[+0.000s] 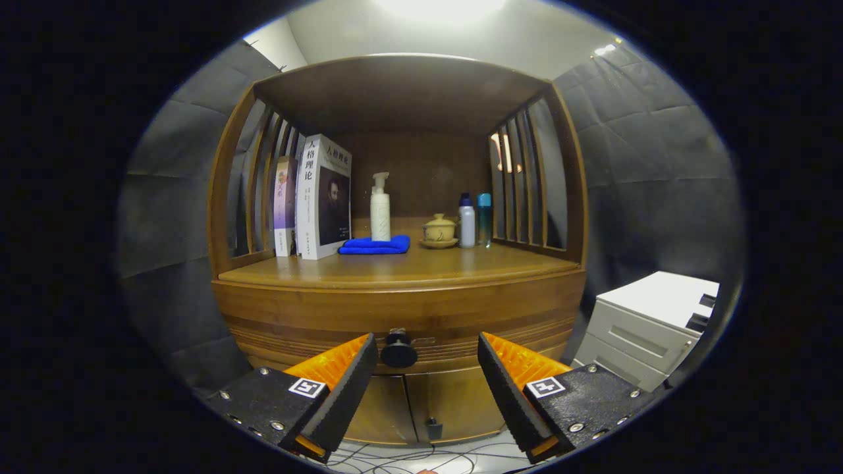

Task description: Pull open the drawer, take out the items inside it, and place them on the countertop above the cabinet.

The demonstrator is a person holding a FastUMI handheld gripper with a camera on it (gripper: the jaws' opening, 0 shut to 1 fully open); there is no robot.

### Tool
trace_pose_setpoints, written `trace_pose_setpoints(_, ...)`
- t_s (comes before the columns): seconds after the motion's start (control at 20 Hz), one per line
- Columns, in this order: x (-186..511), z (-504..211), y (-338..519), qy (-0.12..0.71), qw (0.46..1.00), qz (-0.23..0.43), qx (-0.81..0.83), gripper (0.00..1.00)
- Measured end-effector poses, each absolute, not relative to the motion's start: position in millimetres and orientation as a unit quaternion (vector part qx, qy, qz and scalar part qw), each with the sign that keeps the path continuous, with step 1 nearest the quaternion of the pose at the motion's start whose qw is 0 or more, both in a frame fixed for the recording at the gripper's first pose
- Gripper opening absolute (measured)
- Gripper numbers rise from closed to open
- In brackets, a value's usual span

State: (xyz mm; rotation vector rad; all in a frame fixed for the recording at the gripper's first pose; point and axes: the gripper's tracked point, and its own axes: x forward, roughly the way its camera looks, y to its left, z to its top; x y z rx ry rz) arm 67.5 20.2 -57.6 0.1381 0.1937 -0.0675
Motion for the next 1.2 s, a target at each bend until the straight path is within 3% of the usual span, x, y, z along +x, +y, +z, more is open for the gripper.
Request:
trace_pose_setpoints(0.45,102.1,-94.7,38.2,0.147,0.986,0.005,0.083,0.92)
trace_pose_setpoints(0.95,119.7,-107.1,47.5,0.161,0.984,0.02,0.072,0.51)
trace_pose_setpoints(1.2,118.0,-109.3,47.0,0.167,0.984,0.015,0.067,0.44)
